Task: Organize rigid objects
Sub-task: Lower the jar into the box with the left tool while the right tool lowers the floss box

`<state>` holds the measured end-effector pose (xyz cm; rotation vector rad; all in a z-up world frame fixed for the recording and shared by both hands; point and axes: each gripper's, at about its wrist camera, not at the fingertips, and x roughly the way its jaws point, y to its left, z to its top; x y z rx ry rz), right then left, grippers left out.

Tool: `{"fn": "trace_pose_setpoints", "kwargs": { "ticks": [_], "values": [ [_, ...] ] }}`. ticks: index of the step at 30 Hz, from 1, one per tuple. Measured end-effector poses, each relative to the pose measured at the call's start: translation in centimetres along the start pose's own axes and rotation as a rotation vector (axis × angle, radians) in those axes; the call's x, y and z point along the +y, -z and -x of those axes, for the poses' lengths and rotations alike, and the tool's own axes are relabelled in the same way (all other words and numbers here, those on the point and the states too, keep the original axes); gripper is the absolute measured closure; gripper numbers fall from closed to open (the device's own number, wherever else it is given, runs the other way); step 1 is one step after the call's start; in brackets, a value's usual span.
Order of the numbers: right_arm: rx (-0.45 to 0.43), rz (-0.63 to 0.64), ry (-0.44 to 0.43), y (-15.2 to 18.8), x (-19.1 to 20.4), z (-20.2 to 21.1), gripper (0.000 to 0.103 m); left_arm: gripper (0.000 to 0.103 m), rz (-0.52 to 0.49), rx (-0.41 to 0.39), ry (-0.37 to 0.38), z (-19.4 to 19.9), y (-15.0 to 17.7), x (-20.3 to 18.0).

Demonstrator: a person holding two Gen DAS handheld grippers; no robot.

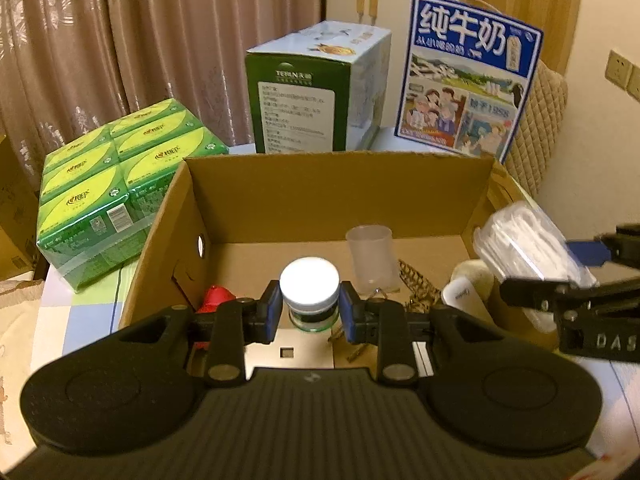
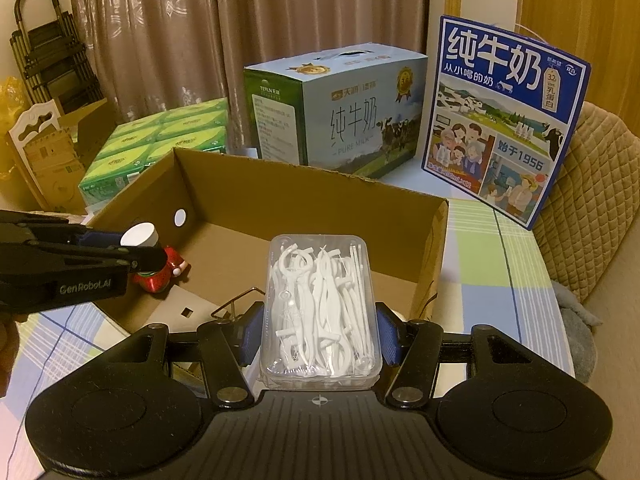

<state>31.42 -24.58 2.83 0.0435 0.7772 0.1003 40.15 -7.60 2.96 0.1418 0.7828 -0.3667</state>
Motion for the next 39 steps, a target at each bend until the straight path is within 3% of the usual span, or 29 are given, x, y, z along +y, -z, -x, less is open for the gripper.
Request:
{"fn": "trace_pose_setpoints", "kwargs": {
  "ticks": [1, 3, 39],
  "values": [
    [0.001, 0.0, -0.002, 0.02, -0.02, -0.08, 0.049, 0.065, 0.007, -0.003, -0.005, 0.0, -0.05, 0.08],
    [0.001, 0.001, -0.004, 0.07, -0.02, -0.2, 0.049, 0.062, 0.013, -0.011, -0.009, 0.08, -0.17, 0.21],
    [-0.019, -0.016, -0.013, -0.43, 0.58, -0.32, 0.049, 0.062, 0.001, -0.008, -0.017, 0.58, 0.48, 0.79]
  ]
}}
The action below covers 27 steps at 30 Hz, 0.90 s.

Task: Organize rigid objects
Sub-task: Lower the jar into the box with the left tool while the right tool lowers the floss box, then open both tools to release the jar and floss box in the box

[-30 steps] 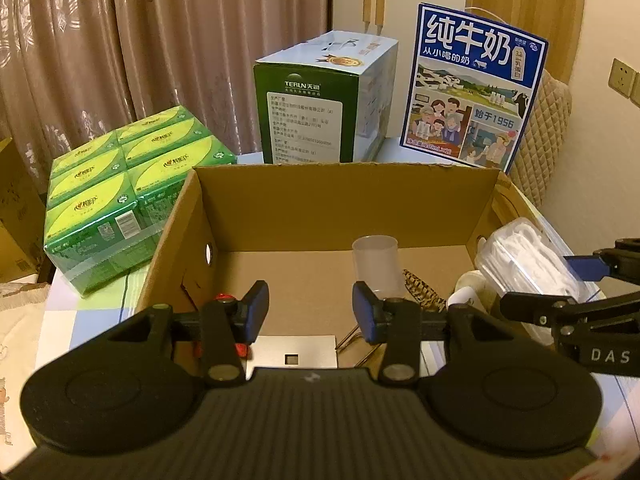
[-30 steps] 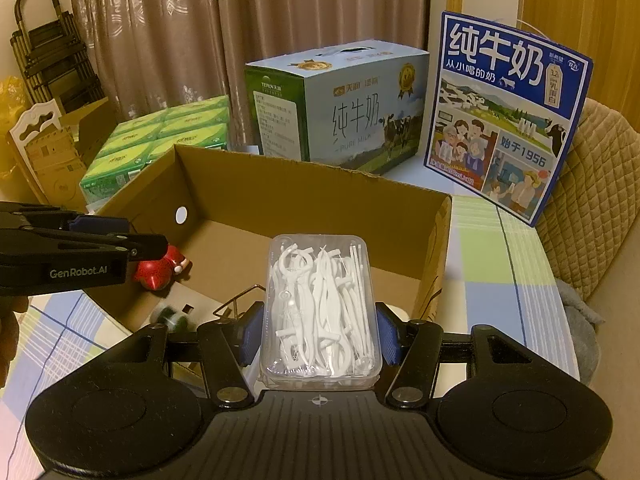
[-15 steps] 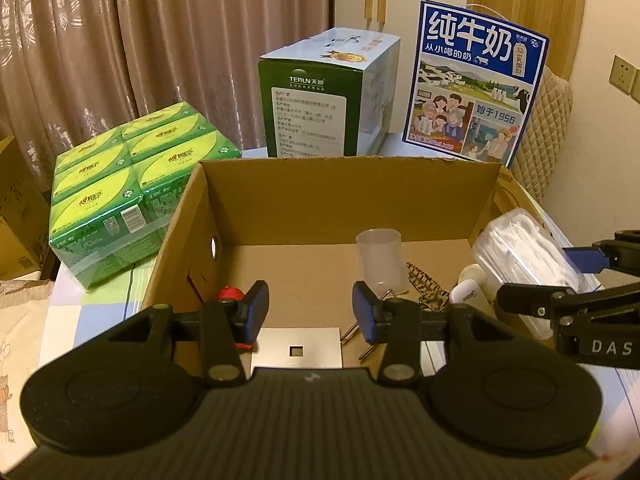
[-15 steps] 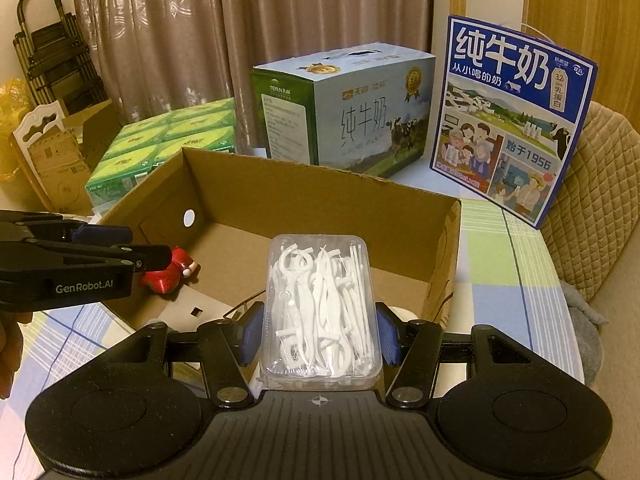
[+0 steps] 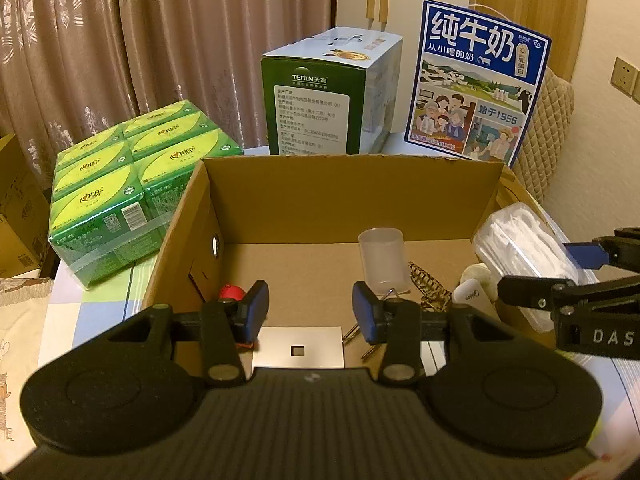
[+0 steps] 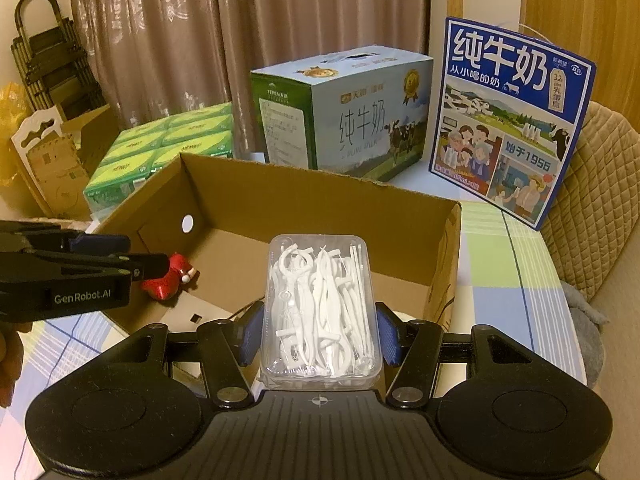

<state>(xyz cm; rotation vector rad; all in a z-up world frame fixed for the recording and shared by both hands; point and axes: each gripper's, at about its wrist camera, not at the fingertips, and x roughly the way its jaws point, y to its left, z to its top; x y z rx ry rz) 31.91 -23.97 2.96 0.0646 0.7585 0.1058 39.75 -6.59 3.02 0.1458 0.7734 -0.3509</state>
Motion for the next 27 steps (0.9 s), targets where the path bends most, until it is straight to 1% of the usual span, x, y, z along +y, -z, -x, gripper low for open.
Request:
{"fn": "trace_pose_setpoints", "kwargs": {
  "ticks": [5, 7, 9, 12, 18, 21, 27],
  "values": [
    [-0.027, -0.014, -0.022, -0.1, -0.1, 0.0, 0.049, 0.063, 0.004, 0.001, 0.001, -0.1, 0.1, 0.1],
    [-0.058, -0.021, -0.041, 0.1, -0.2, 0.2, 0.049, 0.062, 0.007, 0.003, 0.003, -0.2, 0.1, 0.1],
    [-0.089, -0.023, -0.032, 0.1, -0.2, 0.4, 0.049, 0.062, 0.009, 0.004, 0.0, -0.3, 0.2, 0.1],
    [-0.088, -0.044, -0.046, 0.0, -0.6, 0.4, 0.048, 0.062, 0.009, 0.008, -0.002, -0.3, 0.3, 0.1],
    [-0.066, -0.05, -0.021, 0.5, -1.1, 0.5, 0.048, 0.062, 0.015, 0.01, -0.008, -0.2, 0.7, 0.2],
    [-0.055, -0.049, -0.008, 0.9, -1.2, 0.8, 0.048, 0.06, 0.016, 0.011, -0.013, 0.0, 0.9, 0.1],
    [-0.044, -0.058, 0.004, 1.3, -1.2, 1.8, 0.048, 0.046, 0.025, 0.005, -0.022, 1.3, 1.2, -0.1]
  ]
}}
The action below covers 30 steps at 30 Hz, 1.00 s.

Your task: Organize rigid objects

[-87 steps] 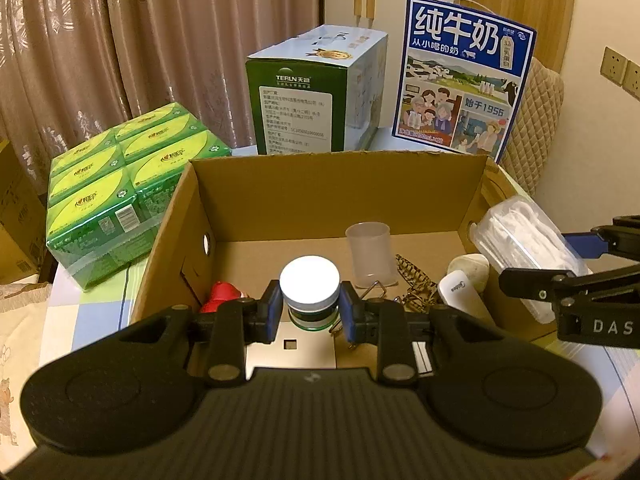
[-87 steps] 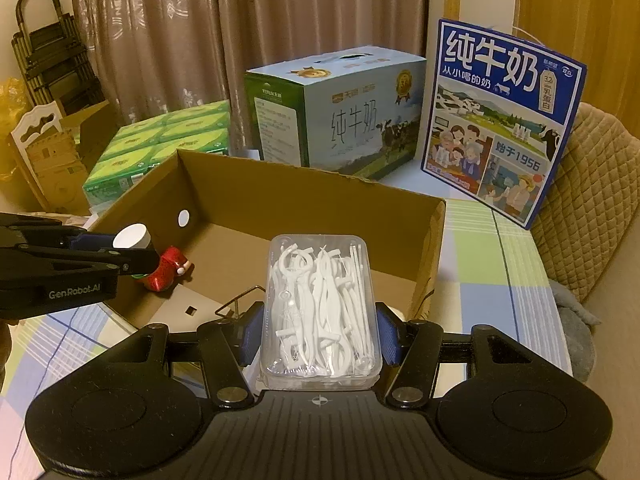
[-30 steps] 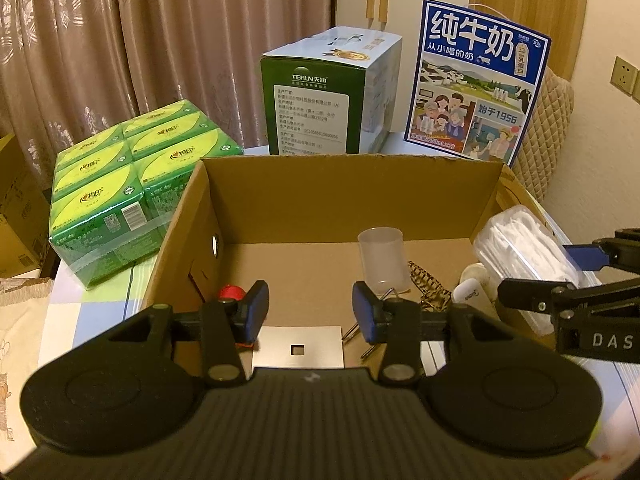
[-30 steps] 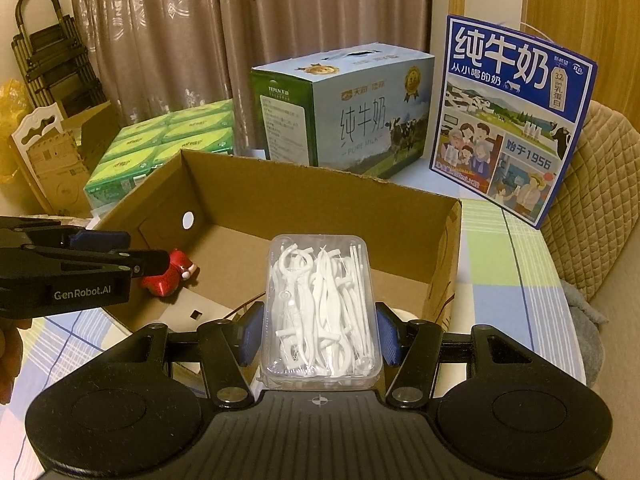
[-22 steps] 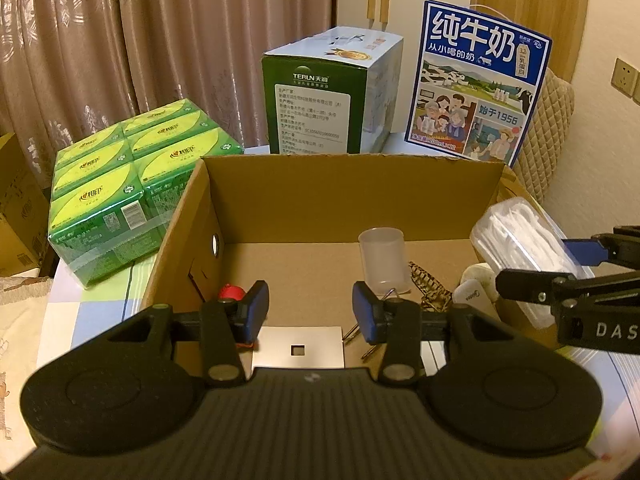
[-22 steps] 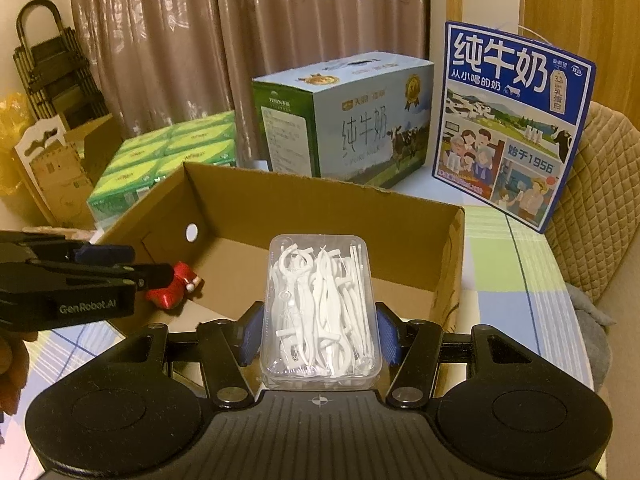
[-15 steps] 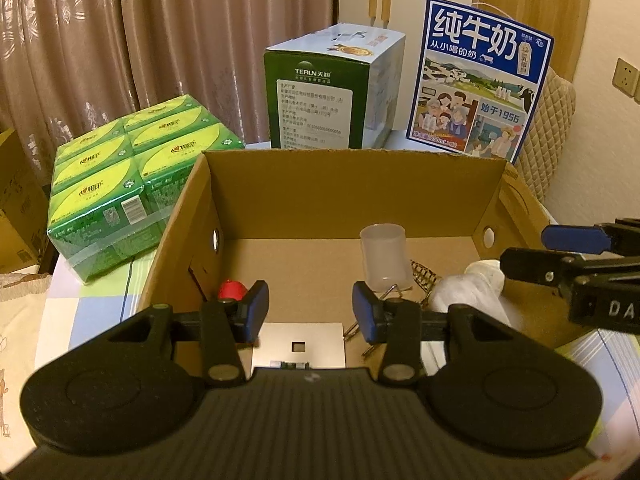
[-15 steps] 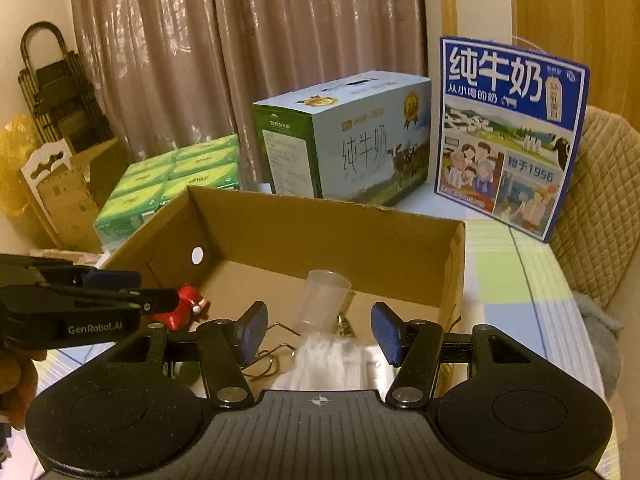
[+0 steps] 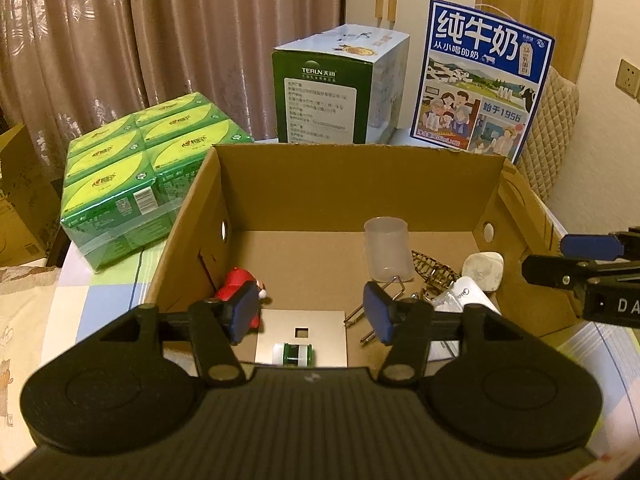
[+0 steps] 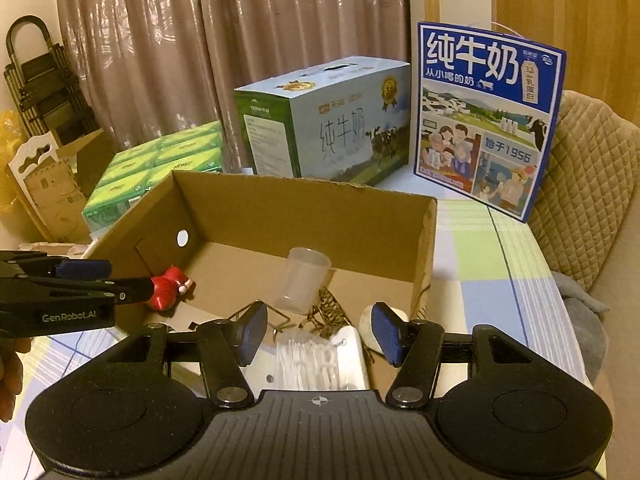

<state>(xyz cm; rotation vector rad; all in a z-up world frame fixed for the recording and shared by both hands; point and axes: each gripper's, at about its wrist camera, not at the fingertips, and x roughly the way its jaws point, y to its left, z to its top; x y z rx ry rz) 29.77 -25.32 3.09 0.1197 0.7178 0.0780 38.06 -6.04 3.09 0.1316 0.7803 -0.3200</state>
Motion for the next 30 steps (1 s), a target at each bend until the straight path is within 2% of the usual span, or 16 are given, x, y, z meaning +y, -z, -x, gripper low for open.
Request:
{"fn": "trace_pose_setpoints", "kwargs": {
  "ticks": [6, 10, 16, 21, 26, 30],
  "values": [
    [0.004, -0.011, 0.006, 0.5, 0.3, 2.2, 0.048, 0.031, 0.015, -0.009, -0.008, 2.2, 0.6, 0.1],
    [0.008, -0.012, 0.01, 1.1, 0.6, 3.8, 0.048, 0.026, 0.017, -0.021, -0.006, 4.2, 1.3, 0.1],
    [0.005, -0.025, 0.007, 2.9, 1.0, 6.5, 0.031, 0.014, 0.019, -0.035, -0.004, 7.4, 3.2, -0.1],
    [0.011, -0.031, 0.018, 4.1, 0.9, 8.9, 0.024, 0.009, 0.047, -0.06, -0.015, 10.4, 4.8, 0.1],
    [0.021, -0.05, 0.011, 5.5, 1.3, 11.8, 0.023, 0.009, 0.102, -0.088, -0.026, 13.7, 6.2, 0.1],
    [0.015, -0.011, 0.02, 7.1, 2.5, 13.9, 0.023, 0.004, 0.124, -0.103, -0.036, 16.1, 7.5, -0.4]
  ]
}}
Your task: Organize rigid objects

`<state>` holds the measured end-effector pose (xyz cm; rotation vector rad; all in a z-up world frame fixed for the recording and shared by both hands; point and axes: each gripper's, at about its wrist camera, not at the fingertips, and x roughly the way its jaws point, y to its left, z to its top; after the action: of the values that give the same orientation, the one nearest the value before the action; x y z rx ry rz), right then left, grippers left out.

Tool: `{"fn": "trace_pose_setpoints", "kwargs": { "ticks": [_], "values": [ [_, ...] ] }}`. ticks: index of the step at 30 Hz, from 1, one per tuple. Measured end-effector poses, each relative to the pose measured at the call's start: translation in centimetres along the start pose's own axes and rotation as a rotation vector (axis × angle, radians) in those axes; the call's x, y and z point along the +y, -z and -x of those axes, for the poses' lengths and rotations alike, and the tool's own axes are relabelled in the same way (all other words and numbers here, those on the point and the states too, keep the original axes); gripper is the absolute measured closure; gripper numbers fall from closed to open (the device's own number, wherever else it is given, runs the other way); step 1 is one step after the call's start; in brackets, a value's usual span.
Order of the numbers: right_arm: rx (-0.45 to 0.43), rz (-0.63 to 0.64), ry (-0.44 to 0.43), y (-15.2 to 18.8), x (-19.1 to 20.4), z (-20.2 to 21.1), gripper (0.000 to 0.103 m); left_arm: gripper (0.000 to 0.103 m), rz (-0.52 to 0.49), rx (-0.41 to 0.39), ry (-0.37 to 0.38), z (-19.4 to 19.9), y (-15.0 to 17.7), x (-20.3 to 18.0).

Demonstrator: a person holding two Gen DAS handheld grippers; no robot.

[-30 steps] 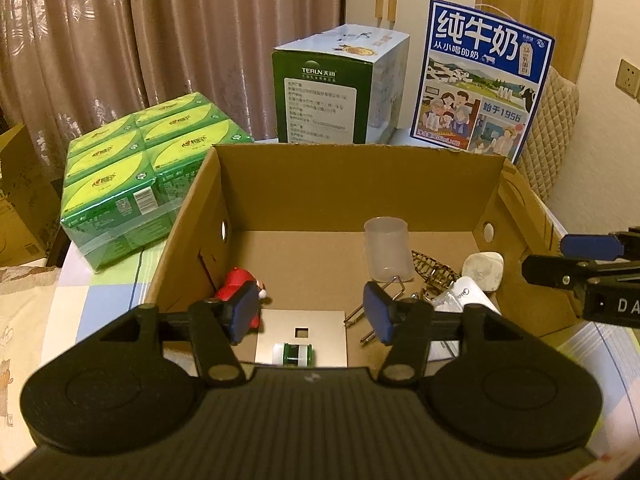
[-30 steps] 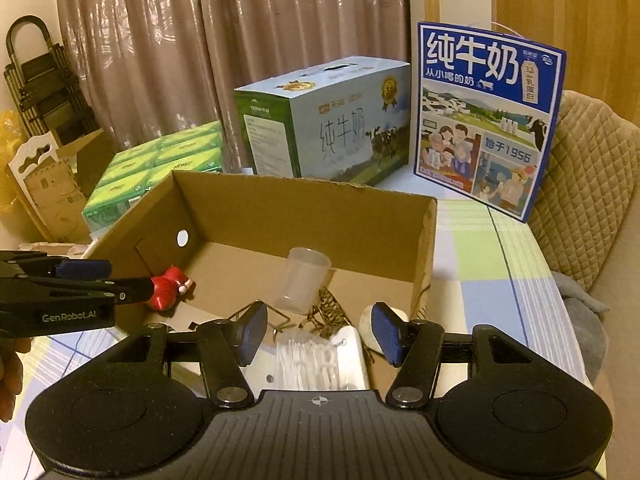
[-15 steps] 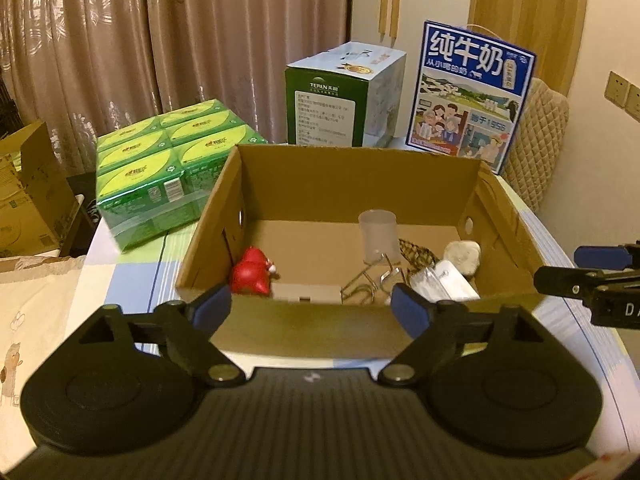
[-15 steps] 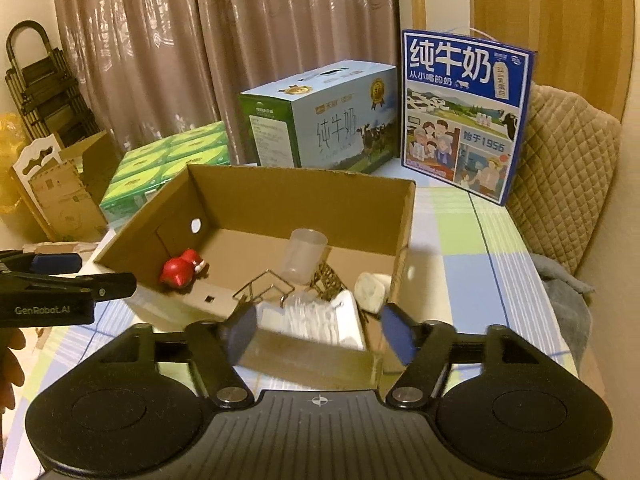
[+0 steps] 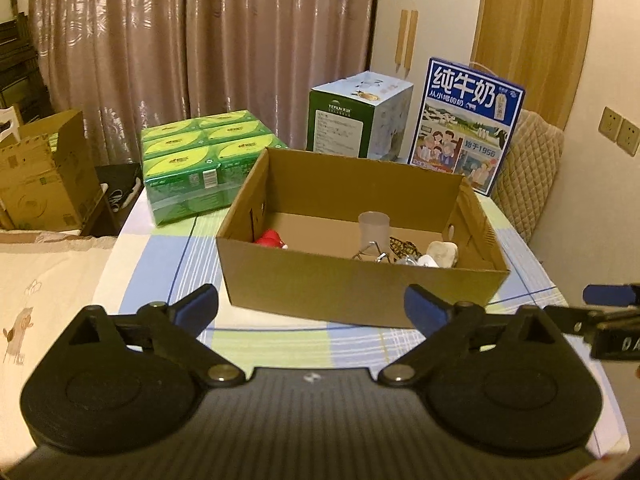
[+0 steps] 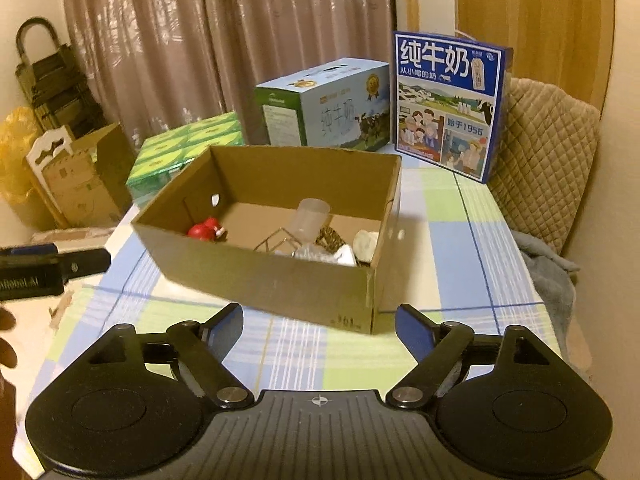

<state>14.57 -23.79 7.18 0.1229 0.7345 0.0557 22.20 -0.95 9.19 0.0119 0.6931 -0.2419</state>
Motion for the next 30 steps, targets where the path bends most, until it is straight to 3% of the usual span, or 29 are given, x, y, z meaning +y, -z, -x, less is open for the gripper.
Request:
{"fn": "trace_pose_setpoints", "kwargs": {
  "ticks": [6, 16, 30],
  "values": [
    [-0.017, 0.0, 0.011, 2.4, 1.2, 2.6, 0.023, 0.003, 0.05, -0.032, -0.043, 3.1, 2.5, -0.4],
    [-0.065, 0.018, 0.014, 4.4, 2.4, 6.1, 0.023, 0.003, 0.144, -0.043, -0.041, 6.7, 5.8, -0.2],
    [-0.08, -0.014, 0.0, 5.2, 2.6, 7.8, 0.023, 0.001, 0.125, -0.086, -0.069, 10.2, 6.7, -1.8]
  ]
}}
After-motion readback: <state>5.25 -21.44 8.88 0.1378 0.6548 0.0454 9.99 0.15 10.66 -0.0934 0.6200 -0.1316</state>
